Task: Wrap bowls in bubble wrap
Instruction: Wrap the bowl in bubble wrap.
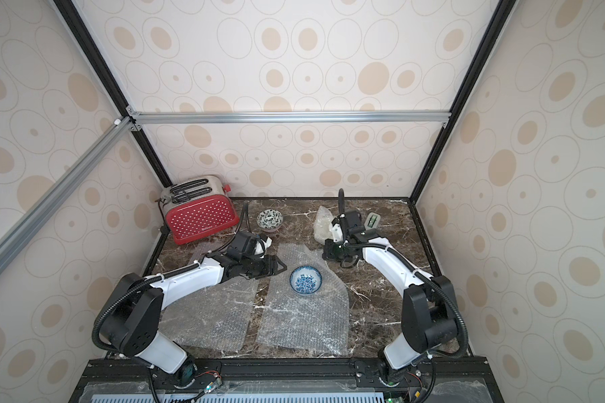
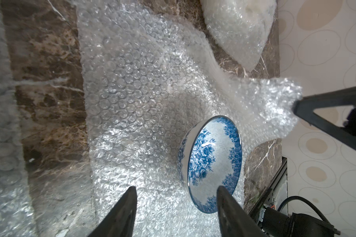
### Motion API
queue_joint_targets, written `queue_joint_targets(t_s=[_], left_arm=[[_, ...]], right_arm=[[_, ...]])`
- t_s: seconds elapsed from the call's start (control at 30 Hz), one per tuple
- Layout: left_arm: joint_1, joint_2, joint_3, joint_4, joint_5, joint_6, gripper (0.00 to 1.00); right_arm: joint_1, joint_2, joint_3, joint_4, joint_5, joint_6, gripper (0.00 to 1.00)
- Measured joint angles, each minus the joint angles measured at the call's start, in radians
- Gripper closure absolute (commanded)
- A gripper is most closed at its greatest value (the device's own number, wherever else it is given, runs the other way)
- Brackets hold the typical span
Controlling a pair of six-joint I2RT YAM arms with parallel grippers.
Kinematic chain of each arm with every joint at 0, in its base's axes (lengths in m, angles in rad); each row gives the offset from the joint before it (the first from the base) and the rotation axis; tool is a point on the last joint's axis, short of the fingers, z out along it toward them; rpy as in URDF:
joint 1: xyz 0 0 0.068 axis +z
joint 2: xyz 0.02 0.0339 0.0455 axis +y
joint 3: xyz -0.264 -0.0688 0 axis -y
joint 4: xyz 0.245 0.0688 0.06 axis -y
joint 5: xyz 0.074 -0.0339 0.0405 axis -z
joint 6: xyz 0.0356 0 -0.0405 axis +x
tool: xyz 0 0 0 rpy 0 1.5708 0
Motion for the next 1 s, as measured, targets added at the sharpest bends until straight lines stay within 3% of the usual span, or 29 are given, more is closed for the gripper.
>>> queue_joint_targets(t_s=[0.3, 0.5, 1.0], left_arm=[[0.0, -0.021, -0.028, 0.005, -0.02, 0.0, 0.38], [0.0, -0.085, -0.052, 0.022, -0.043, -0.016, 0.35], [-0.102, 0.023, -0.01, 0.092, -0.072, -0.105, 0.33]], right_arm=[[0.146, -0.01, 0.044, -0.071, 0.008, 0.034, 0.97], [0.259, 0.036, -0.011, -0.083, -0.012, 0.068, 0.97], [0.285, 0.087, -0.101, 0.002, -0.016, 0.123, 0.96]])
